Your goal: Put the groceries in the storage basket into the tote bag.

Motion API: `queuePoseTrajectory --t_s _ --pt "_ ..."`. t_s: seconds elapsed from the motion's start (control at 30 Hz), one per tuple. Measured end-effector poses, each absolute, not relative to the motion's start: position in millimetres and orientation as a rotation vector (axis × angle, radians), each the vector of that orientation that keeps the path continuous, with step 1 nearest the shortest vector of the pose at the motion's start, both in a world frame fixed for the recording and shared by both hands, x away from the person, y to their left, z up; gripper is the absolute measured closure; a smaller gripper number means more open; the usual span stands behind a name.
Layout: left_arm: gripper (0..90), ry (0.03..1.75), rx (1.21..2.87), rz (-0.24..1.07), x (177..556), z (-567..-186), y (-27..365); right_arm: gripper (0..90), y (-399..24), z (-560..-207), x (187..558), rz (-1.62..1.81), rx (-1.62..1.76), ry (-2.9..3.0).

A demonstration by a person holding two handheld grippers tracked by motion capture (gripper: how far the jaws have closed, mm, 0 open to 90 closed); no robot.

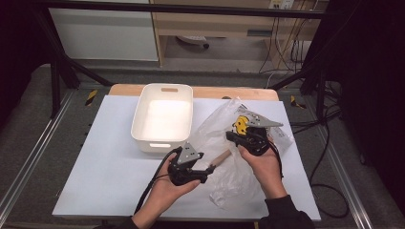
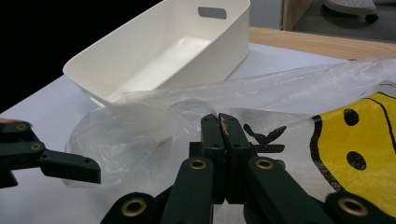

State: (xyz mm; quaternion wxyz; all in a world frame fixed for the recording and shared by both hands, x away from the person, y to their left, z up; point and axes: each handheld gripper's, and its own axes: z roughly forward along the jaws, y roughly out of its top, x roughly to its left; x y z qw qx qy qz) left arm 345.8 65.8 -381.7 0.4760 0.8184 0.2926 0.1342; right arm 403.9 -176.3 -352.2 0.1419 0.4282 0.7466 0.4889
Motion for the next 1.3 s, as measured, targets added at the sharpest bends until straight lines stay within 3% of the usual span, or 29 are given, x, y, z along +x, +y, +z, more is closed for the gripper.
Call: queuePoseTrajectory --t_s 0.6,0.83,1.3 --pt "25.6 0.794 1.87 0.389 345 -355 110 90.0 -172 -375 395 1.323 1.246 2.237" --pt "27.8 0.861 1.839 0.483 354 -348 132 90.0 -171 -388 390 1.276 1.245 2.281" --pt "27.5 0.938 1.854 0.494 357 -362 154 90.0 -171 -421 377 1.144 1.249 2.409"
